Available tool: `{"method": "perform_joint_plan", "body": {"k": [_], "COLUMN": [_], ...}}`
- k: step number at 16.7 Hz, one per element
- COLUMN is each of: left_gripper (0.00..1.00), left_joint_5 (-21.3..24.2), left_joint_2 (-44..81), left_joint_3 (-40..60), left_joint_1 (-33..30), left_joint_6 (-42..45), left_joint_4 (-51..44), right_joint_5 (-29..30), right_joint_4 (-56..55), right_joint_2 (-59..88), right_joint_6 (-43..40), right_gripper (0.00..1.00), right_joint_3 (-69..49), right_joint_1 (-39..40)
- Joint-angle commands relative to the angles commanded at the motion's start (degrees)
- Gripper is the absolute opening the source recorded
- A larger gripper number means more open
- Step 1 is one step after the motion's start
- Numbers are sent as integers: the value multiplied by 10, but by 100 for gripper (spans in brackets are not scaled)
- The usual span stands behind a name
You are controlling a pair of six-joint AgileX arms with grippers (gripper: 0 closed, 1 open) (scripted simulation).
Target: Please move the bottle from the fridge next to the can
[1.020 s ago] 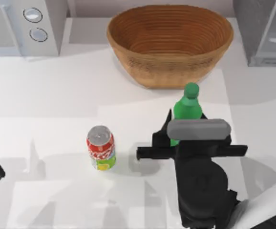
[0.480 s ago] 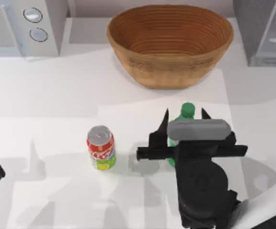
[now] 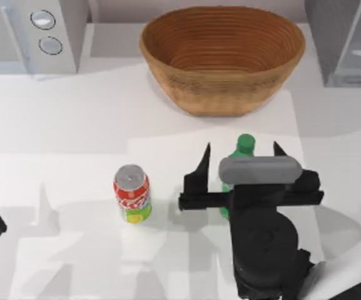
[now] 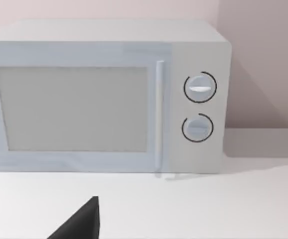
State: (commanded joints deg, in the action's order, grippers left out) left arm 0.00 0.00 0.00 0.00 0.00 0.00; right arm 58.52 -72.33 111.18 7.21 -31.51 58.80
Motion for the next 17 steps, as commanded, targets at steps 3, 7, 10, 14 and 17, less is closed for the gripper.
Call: {"method": "perform_joint_plan", "body": {"k": [3,7,10,14,17], "left_gripper": [100,100,100,100,100], "left_joint_5": [0,0,0,0,0], "left_joint_2": [0,0,0,0,0], "left_joint_3": [0,0,0,0,0], "left_joint_1": [0,0,0,0,0], "left_joint_6": [0,0,0,0,0], "left_joint_4": [0,0,0,0,0], "right_joint_5": [2,38,53,47,5], "right_joint_4": [0,3,4,4,16], "right_joint_2": [-1,-15,-22,-25,-77], "right_joint_6": [0,11,15,14,6], "right_gripper": [100,100,100,100,100], "right_joint_3": [1,23,32,29,25], "right_joint_1": [1,38,53,47,16]}}
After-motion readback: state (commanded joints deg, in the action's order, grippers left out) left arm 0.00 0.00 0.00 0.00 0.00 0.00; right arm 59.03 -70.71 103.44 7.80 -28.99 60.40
